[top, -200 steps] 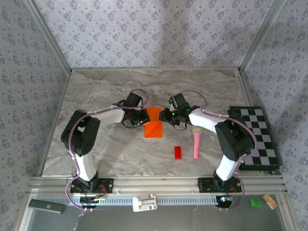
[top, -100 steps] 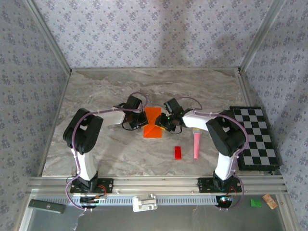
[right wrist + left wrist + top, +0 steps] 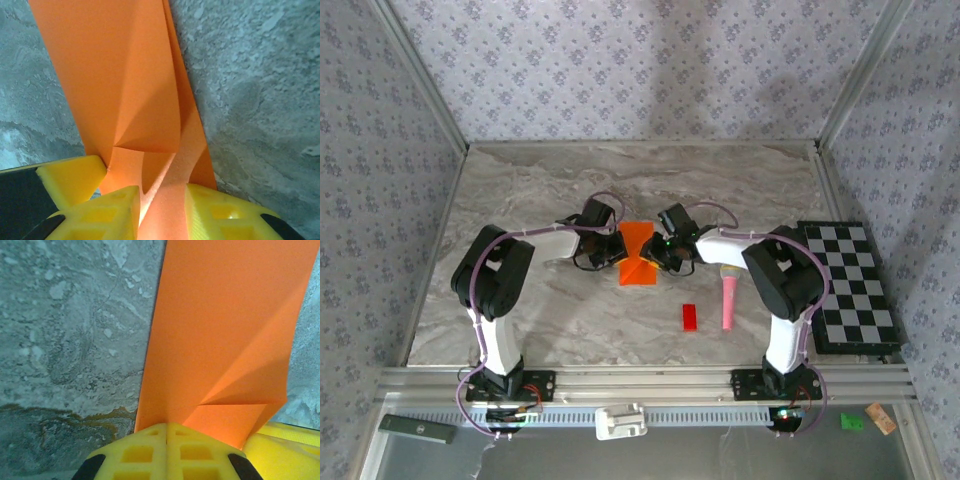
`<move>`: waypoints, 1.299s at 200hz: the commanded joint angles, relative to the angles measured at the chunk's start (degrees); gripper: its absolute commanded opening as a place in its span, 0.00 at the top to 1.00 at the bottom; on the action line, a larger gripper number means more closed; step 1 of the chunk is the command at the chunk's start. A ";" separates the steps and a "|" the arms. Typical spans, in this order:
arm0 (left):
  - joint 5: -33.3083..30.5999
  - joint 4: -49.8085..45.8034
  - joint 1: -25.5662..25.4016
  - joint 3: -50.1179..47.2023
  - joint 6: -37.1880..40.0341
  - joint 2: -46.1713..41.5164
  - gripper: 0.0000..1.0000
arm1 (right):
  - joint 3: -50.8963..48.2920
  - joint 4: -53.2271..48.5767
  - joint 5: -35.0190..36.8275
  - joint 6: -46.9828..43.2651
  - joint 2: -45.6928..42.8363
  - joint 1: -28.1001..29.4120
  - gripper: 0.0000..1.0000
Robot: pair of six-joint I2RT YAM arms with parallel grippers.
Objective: Fold a paper plane with a square sheet of paper (pick it up from the middle)
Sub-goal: Pick up the paper from the center of the table.
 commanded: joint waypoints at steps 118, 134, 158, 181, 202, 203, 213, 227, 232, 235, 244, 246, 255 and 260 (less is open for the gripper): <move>-1.21 -2.27 0.37 -1.20 -0.75 2.86 0.96 | -0.82 9.53 -3.88 1.73 2.07 0.85 0.78; -1.35 -2.28 0.39 -1.19 -0.70 2.78 0.96 | -1.03 9.63 -4.07 1.69 2.22 0.94 0.79; -1.35 -2.54 0.48 -1.10 -0.58 2.43 0.96 | -0.99 9.45 -4.15 1.67 2.75 0.90 0.81; -0.70 -2.76 0.97 -0.69 -0.18 1.32 0.95 | -0.94 9.12 -4.00 1.34 2.93 0.81 0.85; 0.64 -4.28 2.13 0.55 0.88 -1.05 0.92 | -0.11 7.26 -3.46 0.44 2.93 0.75 0.89; 0.78 -4.29 2.26 0.56 0.88 -1.20 0.92 | -0.02 7.12 -3.41 0.36 2.89 0.76 0.90; 2.05 -3.81 3.34 0.25 0.68 -3.53 0.90 | 0.49 5.94 -2.96 -0.43 2.61 0.73 0.91; 2.81 -3.64 5.04 -0.36 0.77 -7.48 0.85 | 1.14 5.27 -2.74 -1.52 1.90 0.59 0.92; 3.01 -3.72 5.75 -0.71 0.92 -9.01 0.82 | 1.35 5.21 -2.74 -2.06 1.51 0.43 0.92; 3.17 -3.69 6.14 -1.00 0.96 -9.92 0.80 | 1.52 5.15 -2.74 -2.33 1.38 0.37 0.92; 3.94 -3.18 7.69 -2.10 0.92 -12.49 0.74 | 2.08 4.94 -2.96 -3.51 0.64 0.10 0.93; 4.14 -3.01 8.13 -2.38 0.89 -13.11 0.73 | 2.26 4.85 -3.04 -3.73 0.49 0.07 0.93; 5.41 -2.10 9.76 -3.91 0.34 -15.46 0.66 | 3.04 4.79 -3.55 -4.92 -0.10 -0.26 0.93; 6.44 -1.11 10.79 -5.09 -0.05 -16.76 0.62 | 3.47 4.79 -3.98 -5.85 -0.39 -0.43 0.94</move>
